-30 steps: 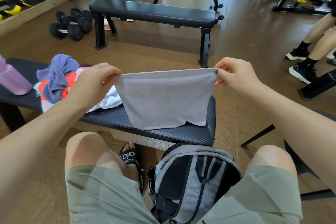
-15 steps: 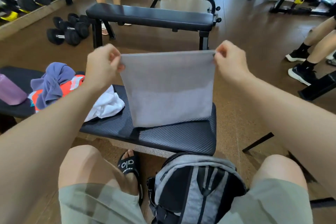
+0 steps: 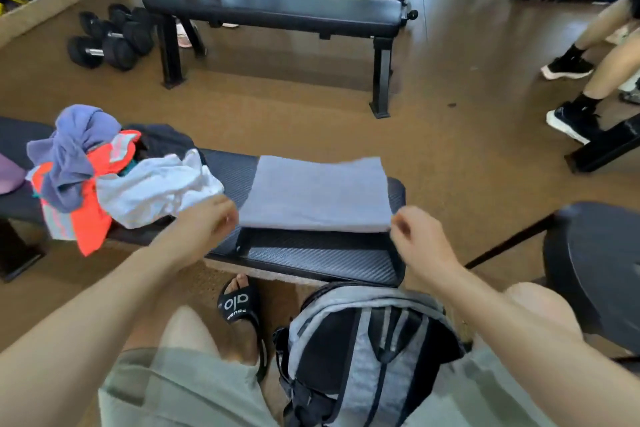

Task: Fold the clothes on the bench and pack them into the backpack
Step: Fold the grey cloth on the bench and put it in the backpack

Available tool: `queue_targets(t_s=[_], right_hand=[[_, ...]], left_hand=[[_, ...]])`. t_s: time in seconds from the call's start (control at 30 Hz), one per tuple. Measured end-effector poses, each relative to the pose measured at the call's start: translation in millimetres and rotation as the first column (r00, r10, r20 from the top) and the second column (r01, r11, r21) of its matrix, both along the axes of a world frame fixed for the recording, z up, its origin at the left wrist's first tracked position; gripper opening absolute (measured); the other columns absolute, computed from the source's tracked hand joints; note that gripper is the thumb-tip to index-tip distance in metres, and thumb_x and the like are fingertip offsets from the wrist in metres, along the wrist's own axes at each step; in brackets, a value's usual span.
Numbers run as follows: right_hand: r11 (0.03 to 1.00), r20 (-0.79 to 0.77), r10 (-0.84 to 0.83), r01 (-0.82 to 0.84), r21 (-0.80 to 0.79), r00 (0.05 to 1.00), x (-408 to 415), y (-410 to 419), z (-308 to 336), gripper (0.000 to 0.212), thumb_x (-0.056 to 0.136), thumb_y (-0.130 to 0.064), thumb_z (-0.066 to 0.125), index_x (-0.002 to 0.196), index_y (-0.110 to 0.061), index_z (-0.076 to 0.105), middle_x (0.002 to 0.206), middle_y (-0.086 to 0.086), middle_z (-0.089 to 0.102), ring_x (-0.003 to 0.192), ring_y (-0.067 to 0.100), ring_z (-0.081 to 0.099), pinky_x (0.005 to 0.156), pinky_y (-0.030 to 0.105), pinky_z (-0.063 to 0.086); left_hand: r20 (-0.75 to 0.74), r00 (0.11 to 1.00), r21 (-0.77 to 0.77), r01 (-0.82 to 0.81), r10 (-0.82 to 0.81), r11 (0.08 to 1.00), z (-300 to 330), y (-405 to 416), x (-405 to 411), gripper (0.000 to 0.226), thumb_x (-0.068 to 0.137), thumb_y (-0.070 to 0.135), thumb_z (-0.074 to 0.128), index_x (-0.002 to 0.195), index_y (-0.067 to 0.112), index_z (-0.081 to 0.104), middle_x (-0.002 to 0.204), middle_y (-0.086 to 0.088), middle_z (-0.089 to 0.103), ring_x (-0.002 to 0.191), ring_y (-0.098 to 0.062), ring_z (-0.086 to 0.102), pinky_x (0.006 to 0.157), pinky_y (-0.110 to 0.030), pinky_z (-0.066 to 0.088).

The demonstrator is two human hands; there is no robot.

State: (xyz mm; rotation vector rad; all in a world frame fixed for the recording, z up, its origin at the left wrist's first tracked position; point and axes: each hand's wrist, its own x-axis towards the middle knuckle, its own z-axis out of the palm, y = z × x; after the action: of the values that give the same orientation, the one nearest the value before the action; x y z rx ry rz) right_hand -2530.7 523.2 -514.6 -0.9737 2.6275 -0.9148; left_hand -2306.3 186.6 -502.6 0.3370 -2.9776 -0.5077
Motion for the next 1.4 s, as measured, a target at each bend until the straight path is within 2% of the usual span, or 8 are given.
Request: queue_targets(t_s=[0.17,0.3,0.57,0.8,0.97,1.2,1.3,1.4], right_hand=[[0.977,-0.023,0.151,-0.146,0.156,0.988,31,23,-45,0.013,0.098,-0.018,0.053,0.086,-0.019,0.054,0.088,-0.006,0.05,0.078,0.015,0.05,0.069,0.034,0.044],[0.966,-0.072,0.197,-0.181,0.184,0.978,38,29,-49,0.008,0.097,-0.018,0.055,0.089,-0.018,0.056,0.09,-0.007,0.049,0.083,0.015,0.049,0.071,0.036,0.048],[0.94,-0.074,0.269,-0.245,0.236,0.96,40,31,-42,0.008,0.091,-0.019,0.056,0.084,-0.021,0.054,0.087,-0.008,0.048,0.08,0.014,0.047,0.07,0.037,0.049],[0.921,0.008,0.278,-0.269,0.282,0.961,28,19,-25,0.022,0.091,-0.045,0.056,0.085,-0.024,0.058,0.087,-0.01,0.053,0.087,0.013,0.051,0.076,0.035,0.047],[0.976,0.02,0.099,-0.101,0.193,0.995,-12,-18,-10,0.02,0.097,-0.036,0.055,0.102,-0.018,0.061,0.096,-0.002,0.06,0.09,0.02,0.058,0.078,0.041,0.051],[0.967,0.159,-0.174,0.138,0.215,0.972,-94,-71,-24,0.052,0.092,-0.038,0.063,0.137,-0.016,0.047,0.129,0.009,0.059,0.117,0.032,0.056,0.094,0.049,0.051],[0.953,0.147,-0.208,0.166,0.254,0.967,-113,-84,-31,0.055,0.095,-0.036,0.057,0.143,-0.017,0.041,0.128,0.008,0.06,0.117,0.034,0.055,0.095,0.049,0.05],[0.952,0.248,-0.249,0.19,0.242,0.936,-123,-97,-39,0.056,0.098,-0.035,0.054,0.148,-0.015,0.037,0.126,0.009,0.061,0.118,0.035,0.056,0.101,0.048,0.045]], left_hand=[[0.254,0.965,-0.026,0.072,-0.063,0.997,-24,7,7,0.026,0.093,0.017,0.064,0.074,0.027,0.049,0.087,0.006,0.049,0.078,-0.017,0.054,0.073,-0.039,0.047],[0.409,0.908,-0.051,0.125,-0.094,0.991,-29,8,12,0.021,0.096,0.022,0.058,0.078,0.029,0.047,0.093,0.01,0.047,0.078,-0.014,0.051,0.069,-0.032,0.039],[0.523,0.851,-0.217,0.191,-0.051,0.957,-29,18,17,0.011,0.101,0.034,0.048,0.1,0.027,0.056,0.109,0.012,0.049,0.079,-0.012,0.049,0.064,-0.032,0.034],[0.398,0.909,-0.305,0.261,-0.127,0.916,-26,51,9,0.035,0.083,0.049,0.063,0.103,0.023,0.051,0.1,0.005,0.049,0.077,-0.024,0.061,0.06,-0.036,0.047],[0.215,0.9,-0.324,0.432,-0.379,0.842,-34,124,-31,0.051,0.064,0.039,0.079,0.096,0.02,0.045,0.084,-0.002,0.056,0.065,-0.026,0.06,0.051,-0.029,0.03],[0.224,0.894,-0.224,0.436,-0.389,0.872,-49,191,-78,0.036,0.075,0.016,0.069,0.106,0.013,0.052,0.105,-0.009,0.06,0.088,-0.031,0.06,0.067,-0.036,0.042],[0.16,0.916,-0.231,0.398,-0.369,0.888,-50,203,-96,0.018,0.087,0.028,0.06,0.097,0.014,0.053,0.09,-0.005,0.058,0.075,-0.028,0.06,0.057,-0.035,0.036],[0.147,0.935,-0.254,0.352,-0.323,0.901,-53,221,-115,0.034,0.091,0.05,0.049,0.091,0.017,0.052,0.082,-0.002,0.056,0.067,-0.023,0.058,0.05,-0.032,0.031]])
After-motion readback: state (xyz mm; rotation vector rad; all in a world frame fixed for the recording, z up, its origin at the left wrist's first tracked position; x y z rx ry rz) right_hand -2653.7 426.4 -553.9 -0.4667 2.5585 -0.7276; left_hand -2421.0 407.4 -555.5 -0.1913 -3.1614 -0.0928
